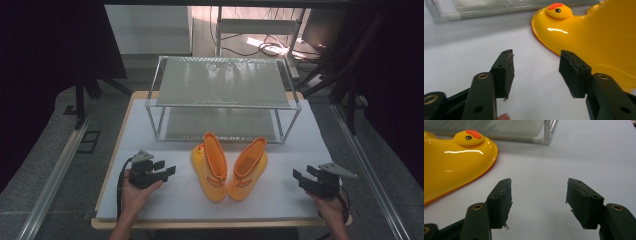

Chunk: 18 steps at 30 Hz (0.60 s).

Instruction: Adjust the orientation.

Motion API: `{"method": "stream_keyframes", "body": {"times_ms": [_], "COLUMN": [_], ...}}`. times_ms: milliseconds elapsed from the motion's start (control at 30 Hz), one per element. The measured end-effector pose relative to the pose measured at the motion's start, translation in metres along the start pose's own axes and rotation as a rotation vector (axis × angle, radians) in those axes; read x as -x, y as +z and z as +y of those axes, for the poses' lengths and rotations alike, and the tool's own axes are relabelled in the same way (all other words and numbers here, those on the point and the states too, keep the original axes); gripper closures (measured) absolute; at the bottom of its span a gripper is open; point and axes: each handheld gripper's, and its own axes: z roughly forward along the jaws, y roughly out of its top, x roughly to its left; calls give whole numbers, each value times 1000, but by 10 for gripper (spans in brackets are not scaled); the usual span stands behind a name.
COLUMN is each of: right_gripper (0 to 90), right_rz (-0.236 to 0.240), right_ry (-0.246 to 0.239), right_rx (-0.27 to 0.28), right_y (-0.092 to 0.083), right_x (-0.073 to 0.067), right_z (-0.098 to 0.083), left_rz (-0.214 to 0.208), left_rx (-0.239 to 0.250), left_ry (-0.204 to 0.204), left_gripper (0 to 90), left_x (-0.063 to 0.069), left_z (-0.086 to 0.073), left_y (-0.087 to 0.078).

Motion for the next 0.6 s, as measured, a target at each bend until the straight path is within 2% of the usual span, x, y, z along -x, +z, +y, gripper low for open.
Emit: {"method": "stream_keyframes", "body": {"times_ms": [100,267,367,567,600], "right_gripper": [393,410,417,422,422], "right_rz": [-1,-4,-3,-1,-1], "right_ry": [6,-23,-42,-30,-30], "right_rx": [-3,-31,-39,-33,-33], "right_y": [0,3,4,4,4], "right_x": [4,3,1,2,2], "right_z": [0,-3,-3,-3,-3], "left_rz": [-5,-18,-34,-48,-44], "left_rx": [-1,-3,-8,7,6], "left_ry": [-2,17,39,69,80], "left_gripper": [505,570,652,846,846], "left_x": [0,4,7,13,15], "left_z": [0,1,2,6,5], "left_y": [-1,-2,-2,-10,-12]}}
